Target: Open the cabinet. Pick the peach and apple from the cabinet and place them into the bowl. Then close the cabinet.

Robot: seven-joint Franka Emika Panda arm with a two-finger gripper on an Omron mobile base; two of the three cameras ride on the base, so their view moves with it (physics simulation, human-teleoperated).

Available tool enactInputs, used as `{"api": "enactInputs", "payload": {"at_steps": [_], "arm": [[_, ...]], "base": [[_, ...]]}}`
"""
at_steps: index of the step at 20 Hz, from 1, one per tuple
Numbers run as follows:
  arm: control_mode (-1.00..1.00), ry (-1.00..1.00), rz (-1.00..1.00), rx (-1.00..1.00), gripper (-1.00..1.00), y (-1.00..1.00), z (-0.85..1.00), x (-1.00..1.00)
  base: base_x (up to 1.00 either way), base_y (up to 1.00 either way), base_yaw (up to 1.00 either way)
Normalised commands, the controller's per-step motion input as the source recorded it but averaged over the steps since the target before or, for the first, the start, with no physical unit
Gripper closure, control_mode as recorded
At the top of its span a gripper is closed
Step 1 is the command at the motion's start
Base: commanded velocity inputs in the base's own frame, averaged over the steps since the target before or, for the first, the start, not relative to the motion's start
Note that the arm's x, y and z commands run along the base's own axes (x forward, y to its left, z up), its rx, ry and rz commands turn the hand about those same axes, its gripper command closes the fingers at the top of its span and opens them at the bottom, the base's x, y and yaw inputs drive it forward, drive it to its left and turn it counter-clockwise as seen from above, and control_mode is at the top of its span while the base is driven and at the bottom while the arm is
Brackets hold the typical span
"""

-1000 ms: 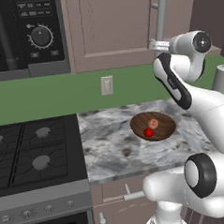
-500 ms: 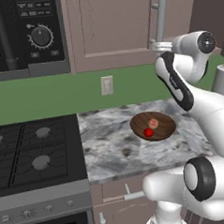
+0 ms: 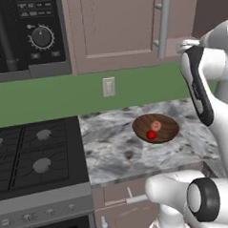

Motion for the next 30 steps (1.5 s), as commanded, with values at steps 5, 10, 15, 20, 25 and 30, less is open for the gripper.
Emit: {"api": "enactInputs", "payload": {"at_steps": [5, 10, 15, 20, 25, 30], "arm": [[-1.0, 0.12, -0.11, 0.02, -1.0, -0.46, 0.24, -1.0], [-1.0, 0.01, -0.02, 0.0, -1.0, -0.38, -0.07, -1.0], [-1.0, -0.16, 0.03, 0.0, -1.0, -0.04, -0.25, -1.0], [-1.0, -0.31, 0.06, -0.01, -1.0, 0.49, -0.01, -0.82], [-1.0, -0.21, 0.02, -0.1, -1.0, 0.97, 0.01, -0.71], [-1.0, -0.08, 0.01, -0.02, -1.0, 0.14, 0.01, -0.27]], "base": [[0.0, 0.0, 0.0], [0.0, 0.0, 0.0], [0.0, 0.0, 0.0], [0.0, 0.0, 0.0], [0.0, 0.0, 0.0], [0.0, 0.0, 0.0]]}}
